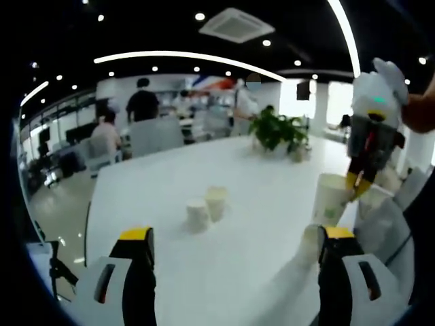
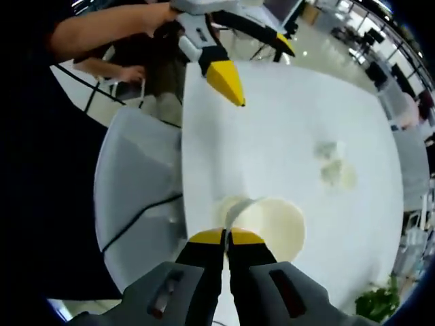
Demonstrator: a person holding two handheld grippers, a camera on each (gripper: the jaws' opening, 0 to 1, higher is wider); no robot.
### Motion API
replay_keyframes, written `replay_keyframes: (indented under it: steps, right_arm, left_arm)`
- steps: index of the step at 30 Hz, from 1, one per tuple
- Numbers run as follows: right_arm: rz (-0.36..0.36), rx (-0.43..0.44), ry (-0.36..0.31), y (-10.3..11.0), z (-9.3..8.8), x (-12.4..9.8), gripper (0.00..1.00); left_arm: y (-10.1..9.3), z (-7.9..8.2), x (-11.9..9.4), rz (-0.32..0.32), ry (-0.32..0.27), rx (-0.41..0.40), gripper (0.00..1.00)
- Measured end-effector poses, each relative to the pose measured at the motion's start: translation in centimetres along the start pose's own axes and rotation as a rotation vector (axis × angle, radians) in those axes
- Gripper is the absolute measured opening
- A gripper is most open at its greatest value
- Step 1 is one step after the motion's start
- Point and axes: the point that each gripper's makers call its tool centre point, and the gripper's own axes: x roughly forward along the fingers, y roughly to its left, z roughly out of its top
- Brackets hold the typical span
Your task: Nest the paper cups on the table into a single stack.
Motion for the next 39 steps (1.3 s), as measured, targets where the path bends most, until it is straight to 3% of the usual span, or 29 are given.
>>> replay_keyframes:
  steps: [21, 39]
  right_arm:
    - [0.040, 0.026, 0.008, 0.8, -0.4, 4.1, 0.00]
    - [0.014, 0.030, 0.015, -0.1, -0.7, 5.4, 0.00]
  left_arm:
    - [-0.1, -0.4, 0.6, -0.008, -0.005, -0.013, 0.96]
    - [0.4, -0.8, 0.4, -0.001, -0.008, -0.035, 0.95]
